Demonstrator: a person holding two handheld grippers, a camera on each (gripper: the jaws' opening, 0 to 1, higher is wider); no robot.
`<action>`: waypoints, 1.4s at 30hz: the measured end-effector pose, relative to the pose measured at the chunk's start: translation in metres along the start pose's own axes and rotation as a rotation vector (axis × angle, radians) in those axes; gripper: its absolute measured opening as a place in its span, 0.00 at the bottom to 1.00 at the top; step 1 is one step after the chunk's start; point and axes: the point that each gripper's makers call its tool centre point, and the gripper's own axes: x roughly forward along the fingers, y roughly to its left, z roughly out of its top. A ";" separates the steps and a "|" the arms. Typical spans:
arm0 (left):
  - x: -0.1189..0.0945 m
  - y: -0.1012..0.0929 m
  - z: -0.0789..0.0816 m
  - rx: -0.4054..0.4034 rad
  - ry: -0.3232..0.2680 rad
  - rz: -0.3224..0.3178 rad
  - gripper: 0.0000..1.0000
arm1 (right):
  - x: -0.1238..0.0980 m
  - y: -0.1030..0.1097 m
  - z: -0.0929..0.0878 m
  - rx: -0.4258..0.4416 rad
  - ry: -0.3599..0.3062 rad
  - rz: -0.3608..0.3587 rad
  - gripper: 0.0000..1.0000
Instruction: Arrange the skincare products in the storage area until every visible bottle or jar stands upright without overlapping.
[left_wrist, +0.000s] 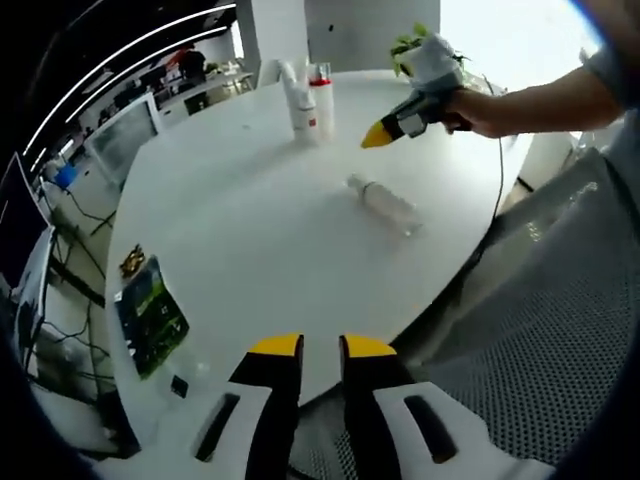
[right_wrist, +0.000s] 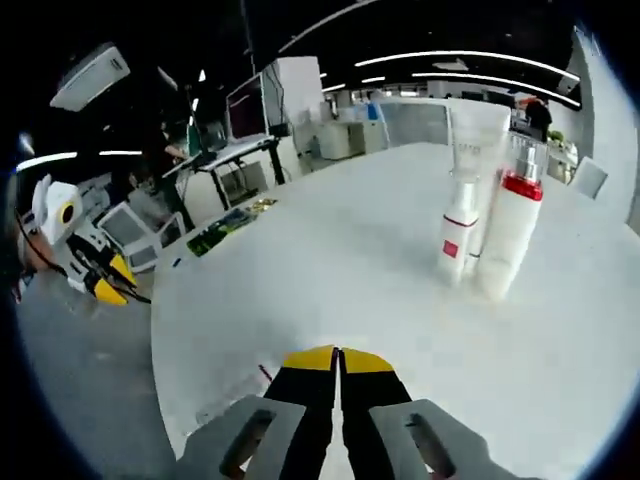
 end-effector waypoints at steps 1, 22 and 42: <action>0.000 -0.001 -0.001 0.005 0.005 -0.002 0.11 | -0.001 0.010 0.000 0.033 0.008 0.017 0.15; 0.000 0.000 -0.005 0.001 0.021 -0.002 0.09 | 0.021 0.019 -0.042 0.161 0.128 -0.148 0.48; -0.001 0.002 -0.003 -0.009 0.013 0.006 0.14 | 0.022 0.048 -0.024 -0.049 0.104 0.031 0.18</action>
